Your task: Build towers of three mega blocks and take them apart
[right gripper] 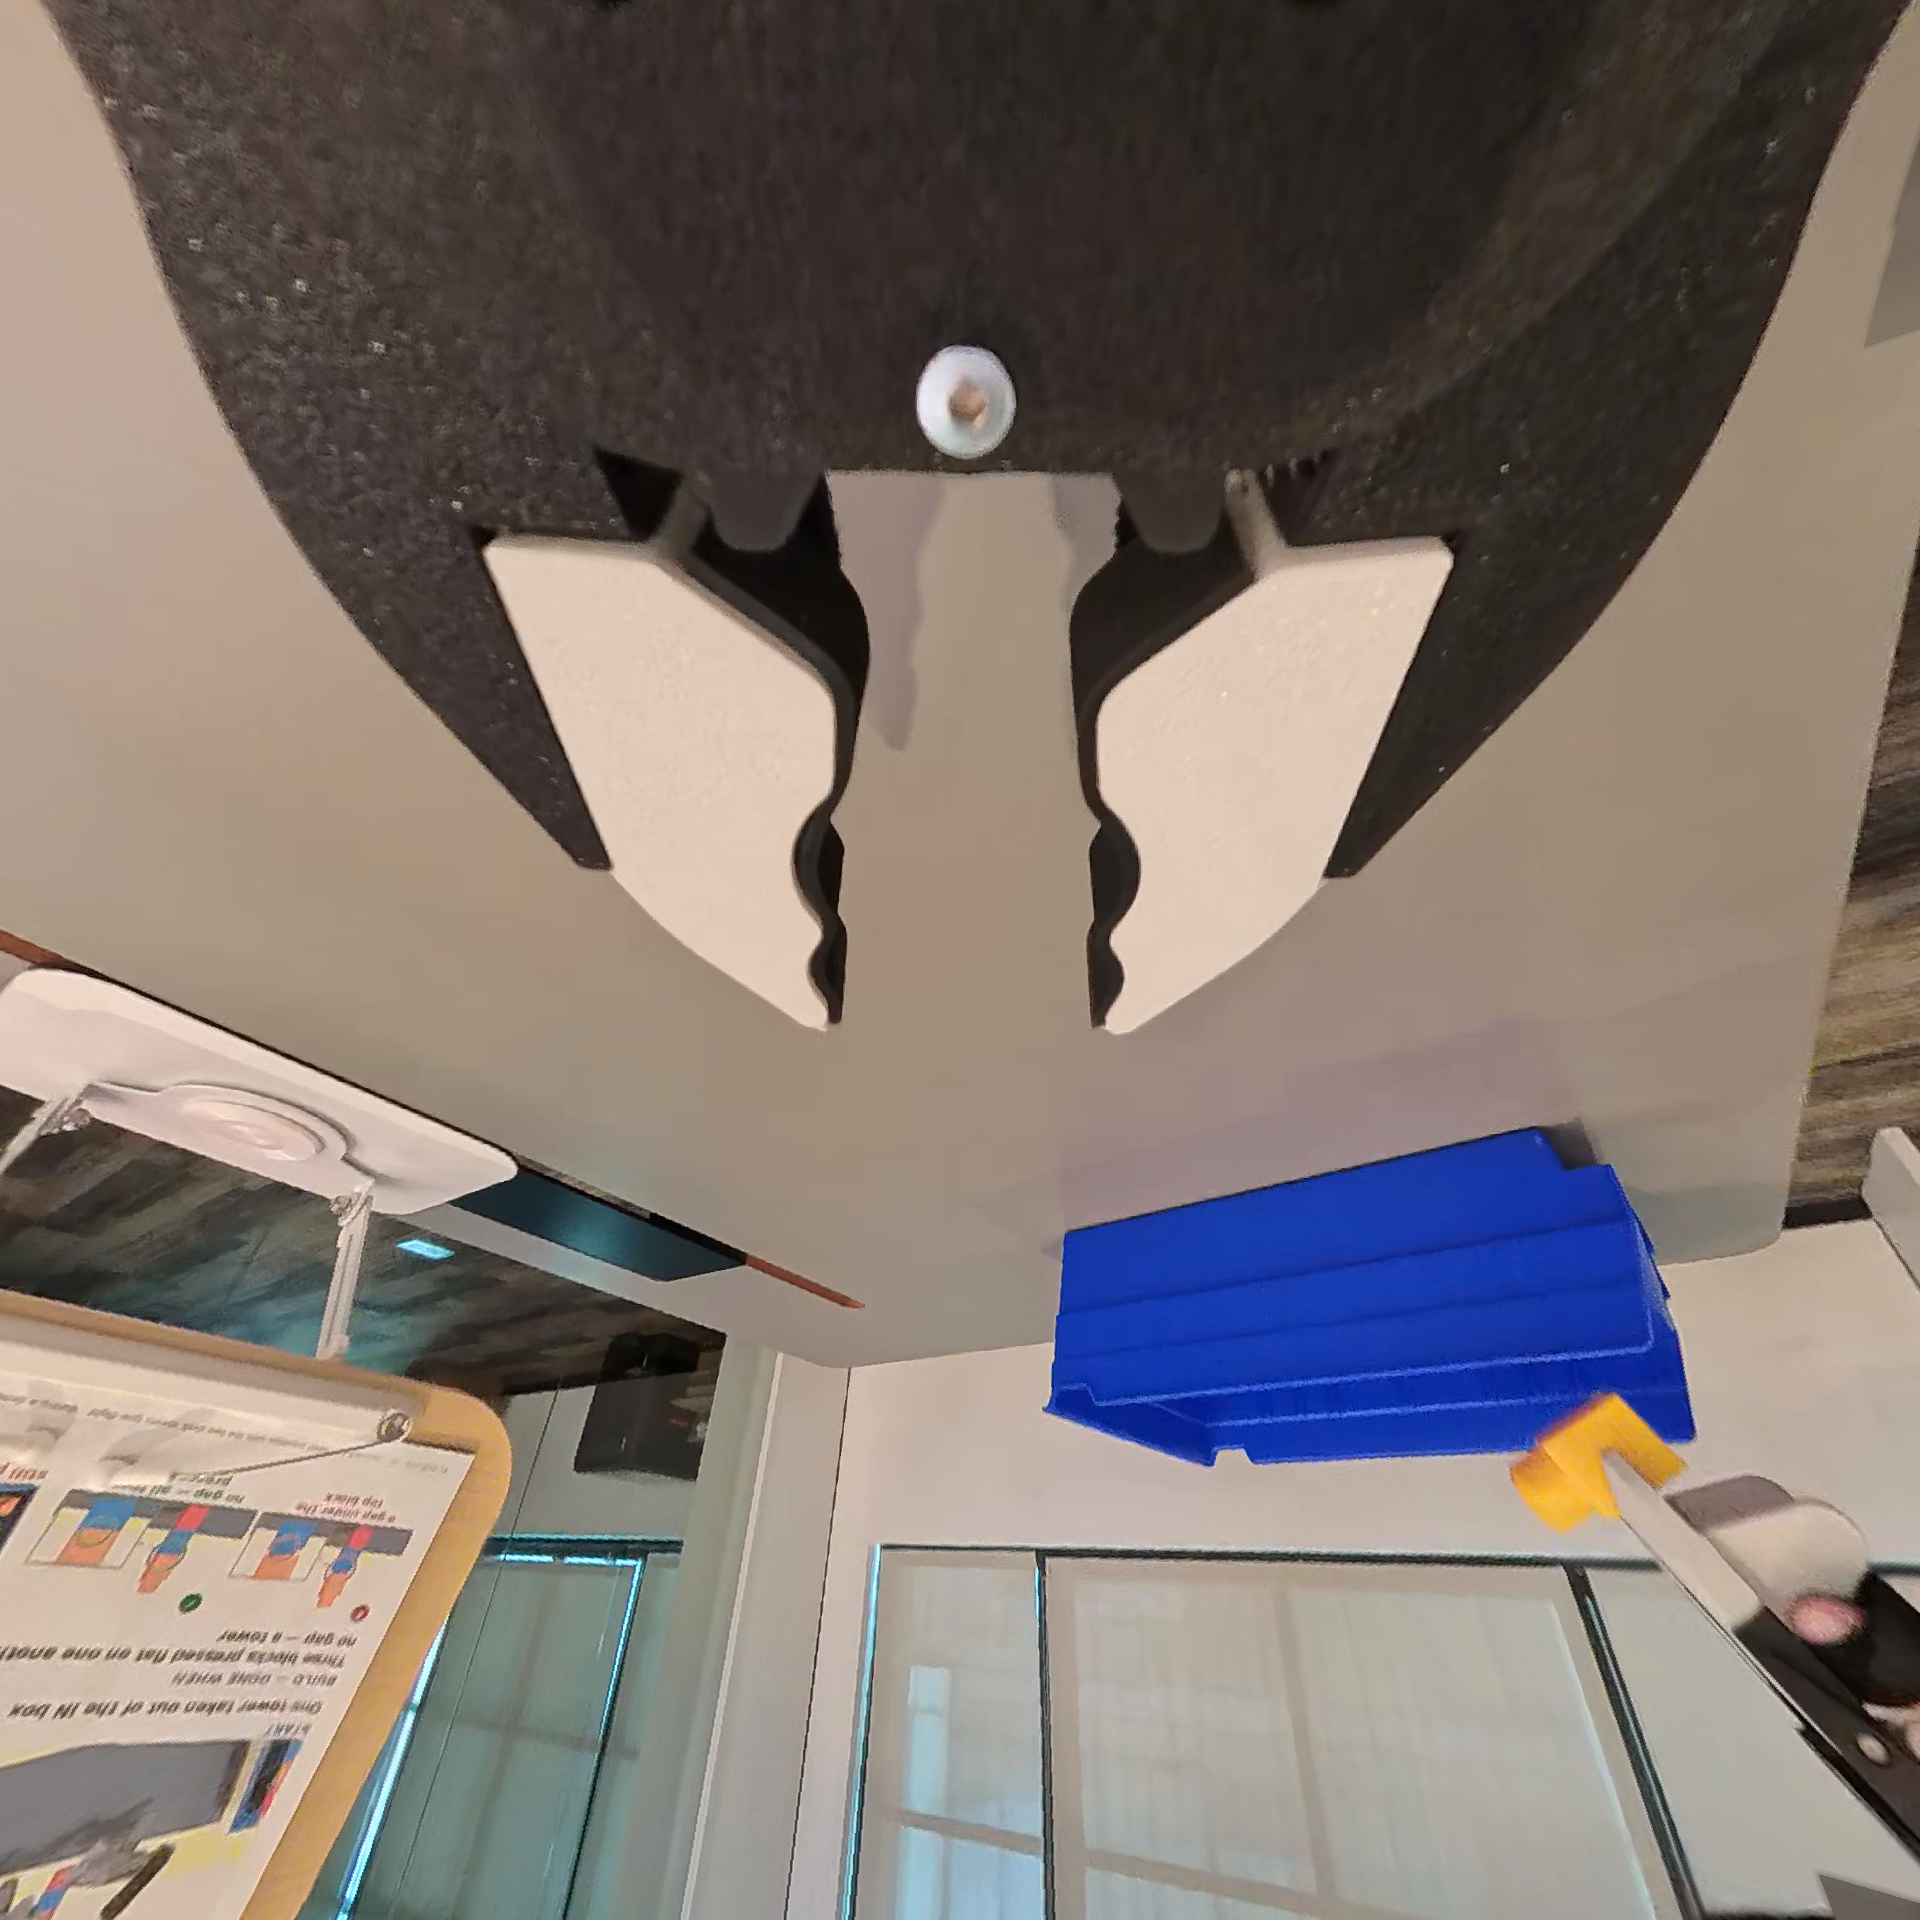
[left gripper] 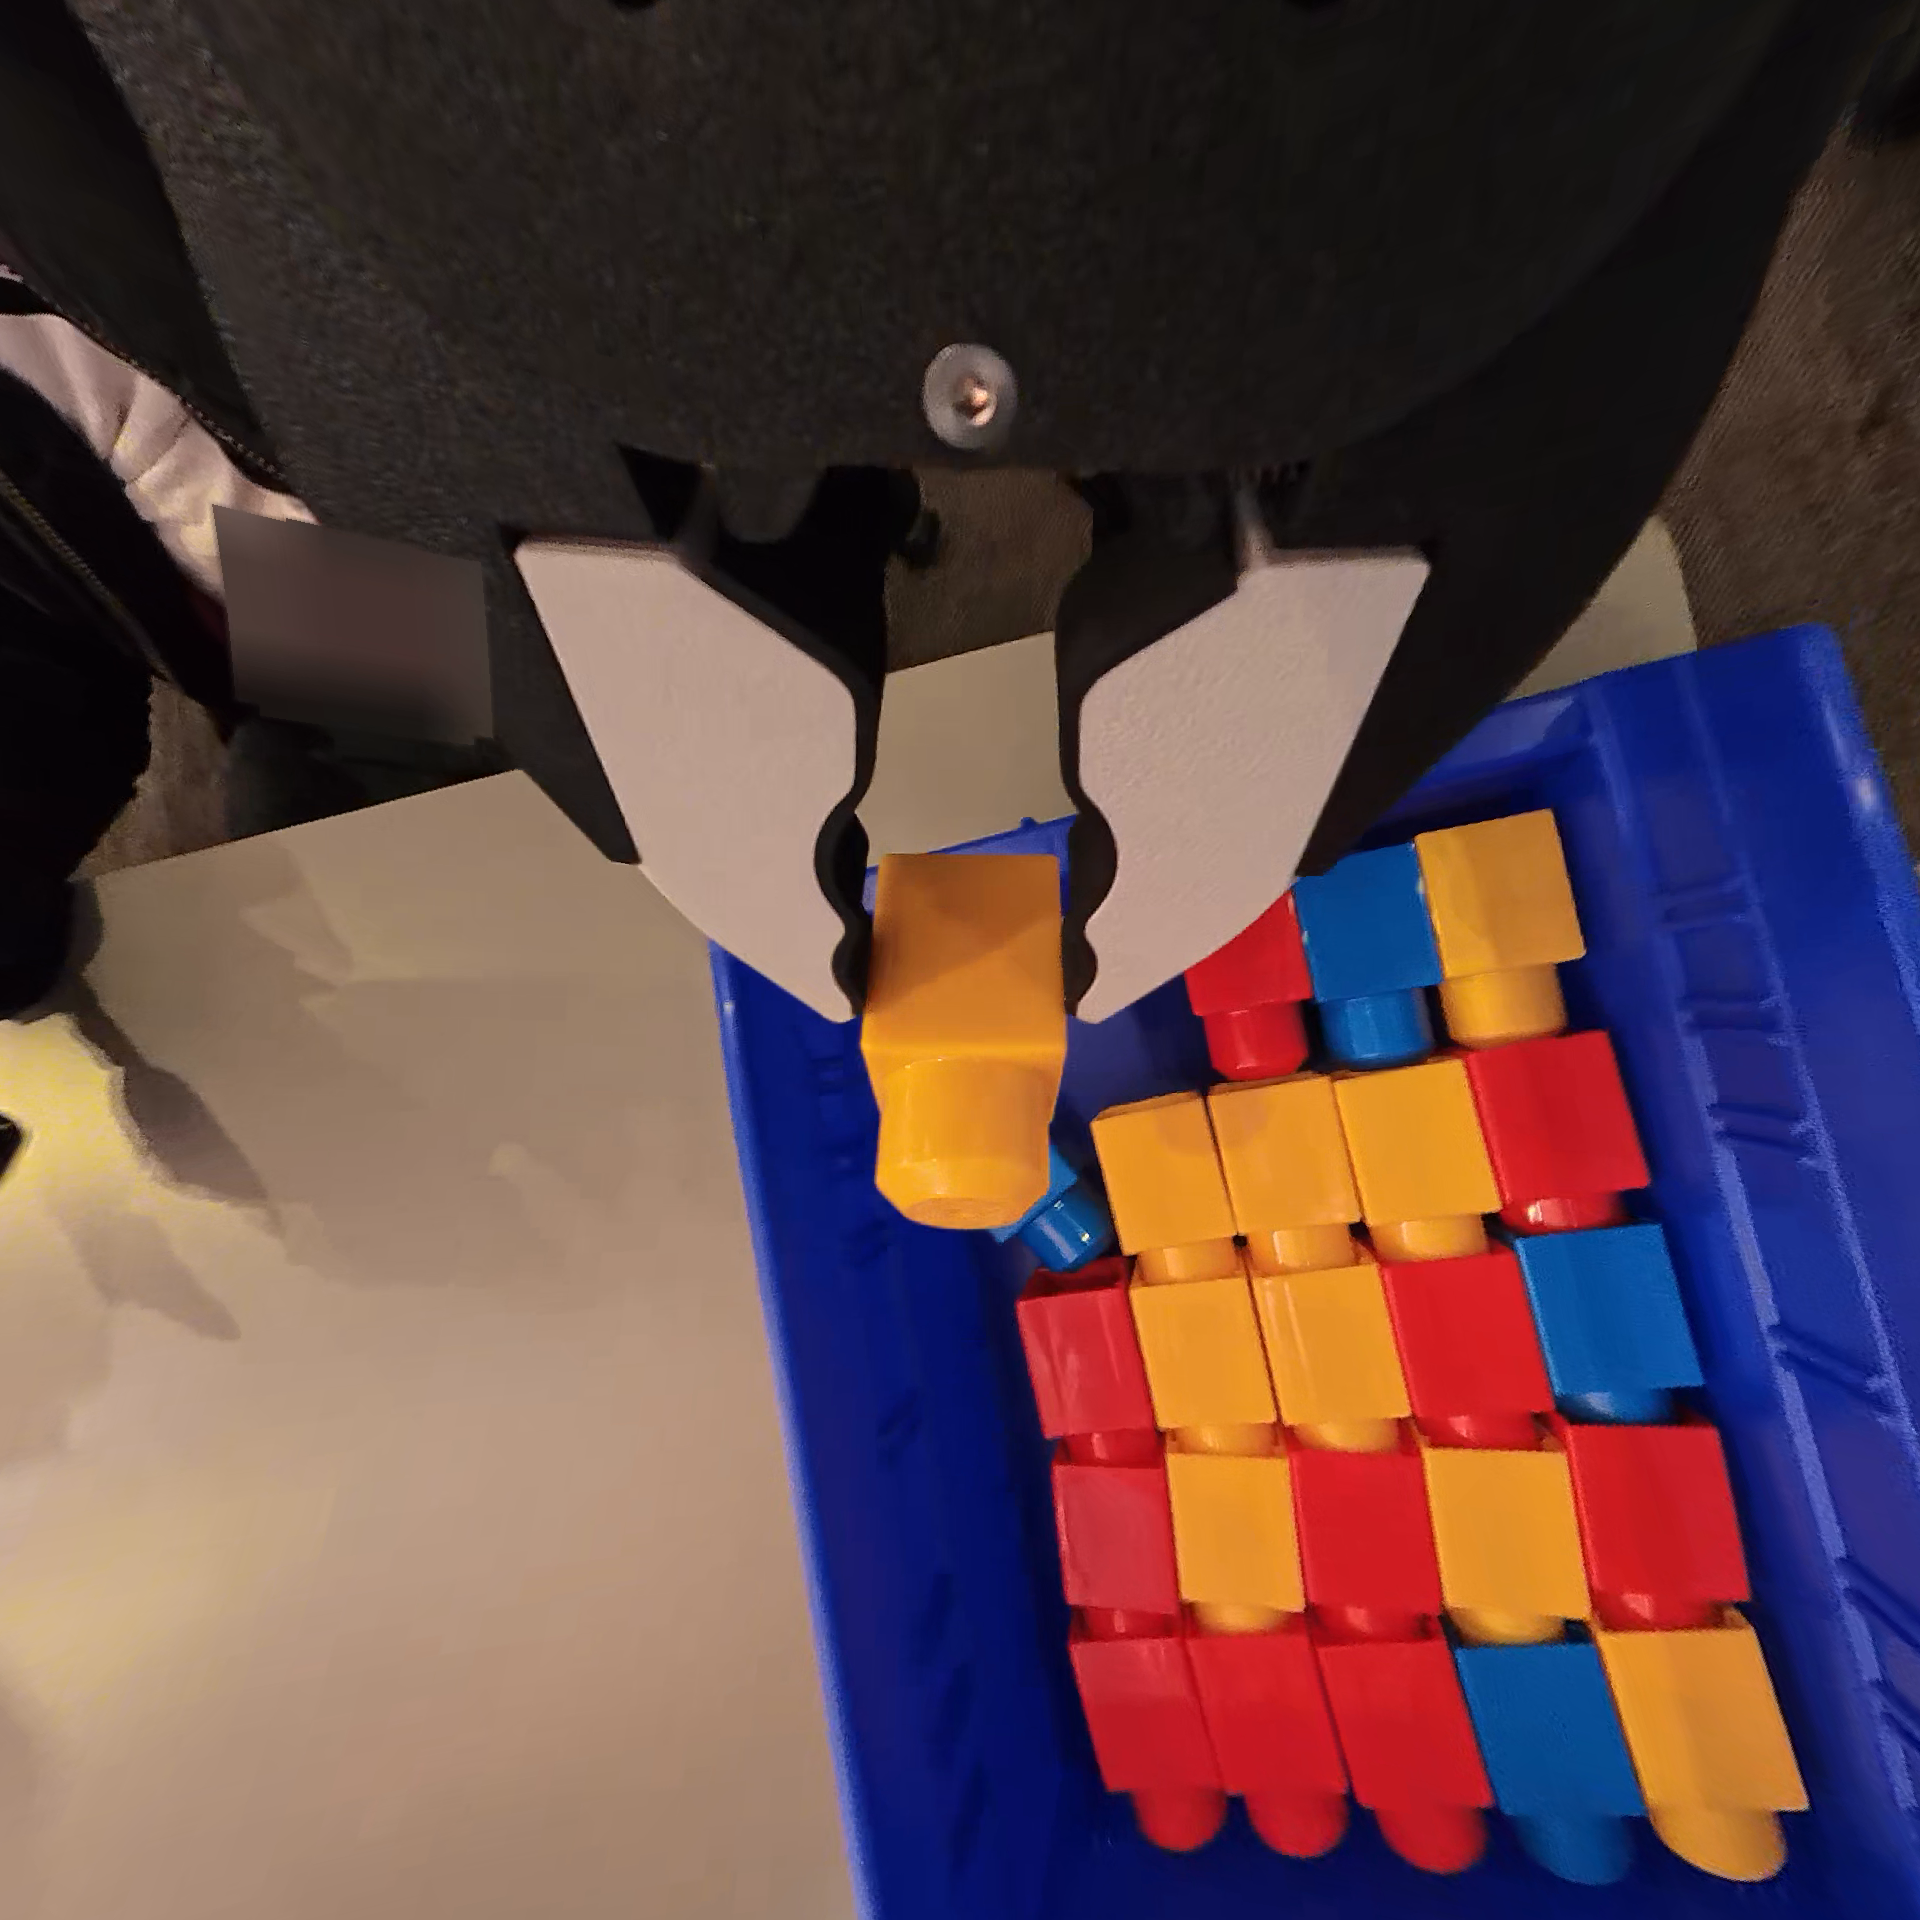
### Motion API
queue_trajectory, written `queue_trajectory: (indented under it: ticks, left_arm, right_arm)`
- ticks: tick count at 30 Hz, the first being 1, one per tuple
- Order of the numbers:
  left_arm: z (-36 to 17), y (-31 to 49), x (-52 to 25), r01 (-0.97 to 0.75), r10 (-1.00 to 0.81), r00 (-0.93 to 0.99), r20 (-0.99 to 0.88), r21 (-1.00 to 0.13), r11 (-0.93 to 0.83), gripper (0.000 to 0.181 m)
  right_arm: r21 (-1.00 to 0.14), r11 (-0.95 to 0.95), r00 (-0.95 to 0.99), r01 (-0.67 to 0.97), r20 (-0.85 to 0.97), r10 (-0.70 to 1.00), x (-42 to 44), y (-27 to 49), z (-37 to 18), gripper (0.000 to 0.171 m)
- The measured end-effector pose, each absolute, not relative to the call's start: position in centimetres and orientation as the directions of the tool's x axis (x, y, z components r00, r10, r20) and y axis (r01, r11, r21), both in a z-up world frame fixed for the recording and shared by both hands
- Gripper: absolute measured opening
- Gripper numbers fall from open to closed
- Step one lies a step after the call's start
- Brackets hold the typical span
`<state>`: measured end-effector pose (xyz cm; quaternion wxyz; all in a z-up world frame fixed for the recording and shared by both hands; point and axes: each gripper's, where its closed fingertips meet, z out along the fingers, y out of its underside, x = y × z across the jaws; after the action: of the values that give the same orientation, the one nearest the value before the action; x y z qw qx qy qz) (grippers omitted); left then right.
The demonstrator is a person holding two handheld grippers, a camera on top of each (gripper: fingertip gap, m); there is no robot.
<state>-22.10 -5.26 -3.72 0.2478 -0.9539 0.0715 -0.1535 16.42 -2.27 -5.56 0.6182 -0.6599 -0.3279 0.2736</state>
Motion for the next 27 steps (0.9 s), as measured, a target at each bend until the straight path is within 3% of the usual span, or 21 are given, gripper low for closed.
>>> queue_trajectory:
  ticks: [6,10,14,19,27]
  left_arm:
    - [-0.2,-5.4,-17.1,0.018,-0.368,0.826,0.426,-0.673,-0.739,0.035]
    - [1.7,-6.3,-7.7,-0.103,-0.606,0.699,0.378,-0.787,-0.609,0.035]
    - [1.9,-6.7,2.7,-0.134,-0.792,0.486,0.370,-0.864,-0.486,0.035]
    - [0.0,-7.2,11.0,-0.199,-0.914,0.295,0.279,-0.917,-0.344,0.035]
    - [0.7,-8.4,15.3,-0.167,-0.943,0.192,0.272,-0.938,-0.304,0.035]
  right_arm:
    - [-0.983,-0.043,0.630,0.181,0.082,0.772,15.9,-1.9,-6.7,0.043]
    - [-0.983,-0.074,0.627,0.169,0.050,0.778,16.1,-1.7,-6.6,0.043]
    - [-0.993,-0.047,0.450,0.104,0.004,0.893,13.8,-4.5,-4.0,0.043]
    - [-0.998,-0.058,0.295,0.014,-0.051,0.954,13.2,-7.2,1.9,0.056]
    - [-0.985,-0.159,0.193,-0.064,-0.169,0.967,15.4,-7.2,4.0,0.050]
